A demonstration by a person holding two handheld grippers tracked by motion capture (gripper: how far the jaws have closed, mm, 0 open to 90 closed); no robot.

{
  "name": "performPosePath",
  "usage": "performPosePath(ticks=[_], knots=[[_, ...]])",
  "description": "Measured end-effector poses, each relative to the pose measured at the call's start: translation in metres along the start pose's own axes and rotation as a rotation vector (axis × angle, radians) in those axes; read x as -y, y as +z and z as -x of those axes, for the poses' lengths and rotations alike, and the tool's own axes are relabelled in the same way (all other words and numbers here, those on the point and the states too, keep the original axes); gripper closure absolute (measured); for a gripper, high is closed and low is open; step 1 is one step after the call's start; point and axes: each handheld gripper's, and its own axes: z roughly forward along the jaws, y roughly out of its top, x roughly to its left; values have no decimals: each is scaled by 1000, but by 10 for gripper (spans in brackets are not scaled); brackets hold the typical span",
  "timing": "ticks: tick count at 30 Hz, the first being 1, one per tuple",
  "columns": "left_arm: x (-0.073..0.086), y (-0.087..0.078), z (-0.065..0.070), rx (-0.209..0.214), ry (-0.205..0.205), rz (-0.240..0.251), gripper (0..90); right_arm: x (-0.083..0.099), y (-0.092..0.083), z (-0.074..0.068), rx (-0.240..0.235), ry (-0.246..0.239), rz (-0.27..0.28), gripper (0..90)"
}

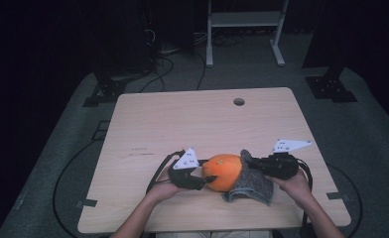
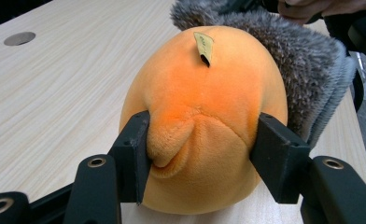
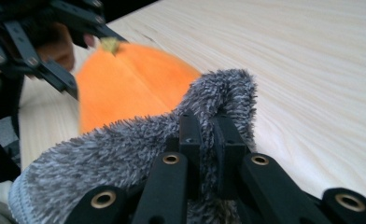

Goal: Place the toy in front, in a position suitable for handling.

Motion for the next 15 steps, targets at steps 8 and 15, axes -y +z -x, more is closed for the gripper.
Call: performPosePath(ticks=[8,15], knots=[[-1,-5,-2,-56,-21,18,424,-20,-22,-20,-34,-40,63,834],[-11,-2,5,-61,17,3,421,-58,-5,-56,-94,-154,68,834]])
